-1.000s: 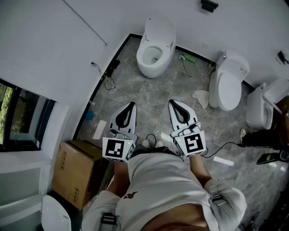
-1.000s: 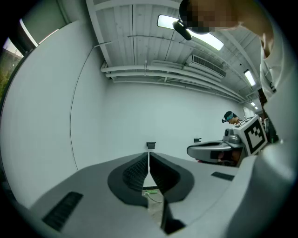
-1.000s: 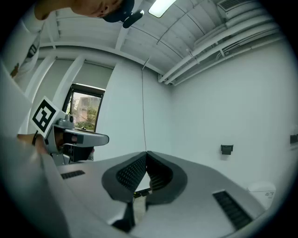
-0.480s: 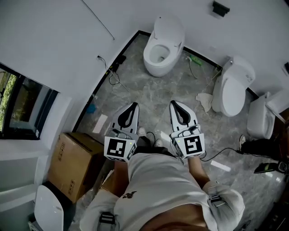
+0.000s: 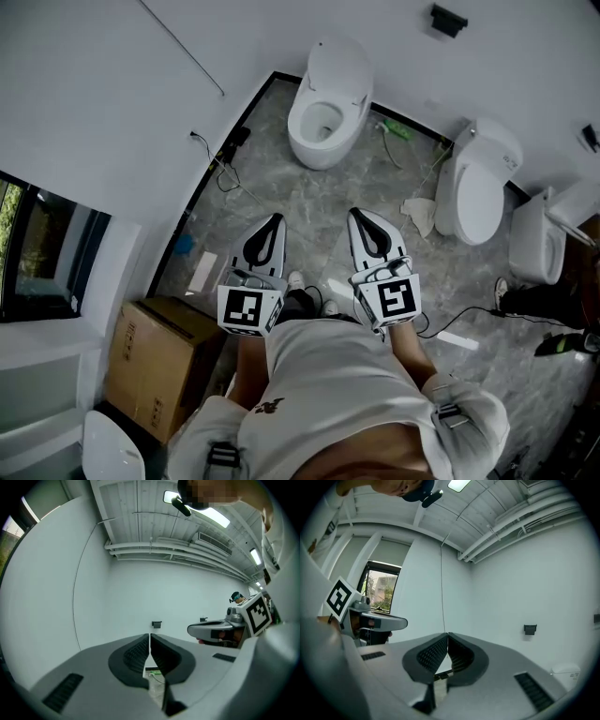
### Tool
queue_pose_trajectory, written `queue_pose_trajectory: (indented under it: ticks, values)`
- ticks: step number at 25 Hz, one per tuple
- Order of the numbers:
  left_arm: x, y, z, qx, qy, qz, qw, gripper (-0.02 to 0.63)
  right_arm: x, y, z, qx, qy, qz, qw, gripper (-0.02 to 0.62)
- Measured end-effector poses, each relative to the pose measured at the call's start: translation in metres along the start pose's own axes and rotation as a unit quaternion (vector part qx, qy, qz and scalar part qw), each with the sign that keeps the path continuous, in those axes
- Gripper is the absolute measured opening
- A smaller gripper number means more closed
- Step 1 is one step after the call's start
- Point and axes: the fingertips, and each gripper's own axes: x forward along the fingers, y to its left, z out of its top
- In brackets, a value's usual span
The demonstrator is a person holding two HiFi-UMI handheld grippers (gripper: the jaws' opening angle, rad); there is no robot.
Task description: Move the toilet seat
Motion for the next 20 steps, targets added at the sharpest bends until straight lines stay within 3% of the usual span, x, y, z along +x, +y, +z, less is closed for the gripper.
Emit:
queue_pose_trajectory:
  ticks: [20]
  values:
    - [0.074, 0.126, -0.012, -0.015, -0.002, -0.061, 0.9980, 0.029, 0.129, 0.007, -0.014, -0.026, 0.035, -0.065, 0.997, 0.020]
